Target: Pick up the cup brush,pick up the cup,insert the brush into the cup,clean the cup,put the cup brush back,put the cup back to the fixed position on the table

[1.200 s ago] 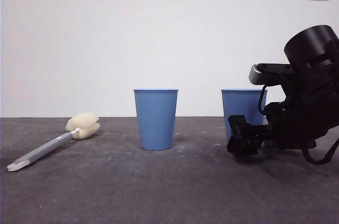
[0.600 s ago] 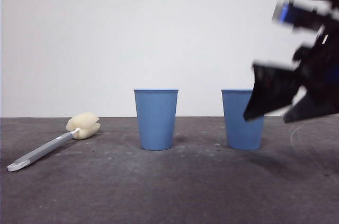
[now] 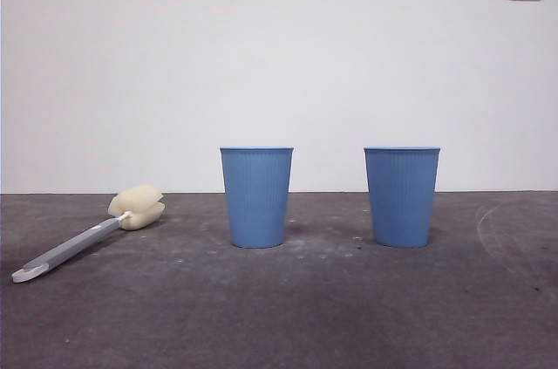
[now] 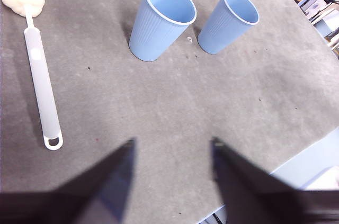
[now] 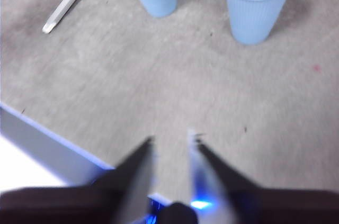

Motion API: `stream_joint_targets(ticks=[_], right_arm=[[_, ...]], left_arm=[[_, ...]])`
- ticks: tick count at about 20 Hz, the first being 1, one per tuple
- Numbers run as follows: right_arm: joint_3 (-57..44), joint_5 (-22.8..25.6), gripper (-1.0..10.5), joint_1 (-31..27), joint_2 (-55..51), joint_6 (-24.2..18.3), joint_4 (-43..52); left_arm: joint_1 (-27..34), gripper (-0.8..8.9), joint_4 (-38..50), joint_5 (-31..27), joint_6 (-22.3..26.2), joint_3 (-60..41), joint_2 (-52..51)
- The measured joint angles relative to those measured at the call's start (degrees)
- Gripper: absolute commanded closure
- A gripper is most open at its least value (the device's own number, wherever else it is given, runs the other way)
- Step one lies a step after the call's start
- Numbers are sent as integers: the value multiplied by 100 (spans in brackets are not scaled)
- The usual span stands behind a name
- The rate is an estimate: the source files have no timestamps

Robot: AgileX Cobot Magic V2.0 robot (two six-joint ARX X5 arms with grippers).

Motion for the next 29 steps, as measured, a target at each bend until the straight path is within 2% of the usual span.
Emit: stream_joint_targets(ticks=[3,17,19,23,25,26,29], right_arm=[[243,2,959,0,0,-2,-590],[286,44,946,0,125,90,-603],[286,109,946,0,127,90,-605],[286,289,946,0,127,92,-603],[286,420,946,0,127,92,-603],[286,476,946,0,127,92,-605],[286,546,946,0,133,92,-605]], left_arm=[[0,822,0,107,9,0,0],[0,817,136,-11,63,0,179],[0,817,483,-315,422,0,256],[4,817,1646,-1023,1814,-13,411],[212,817,2363,-1685,2367,-120,256],[415,817,2809,-1945,2529,-275,76],[1143,817,4100,-2041,2734,-1150,-684]])
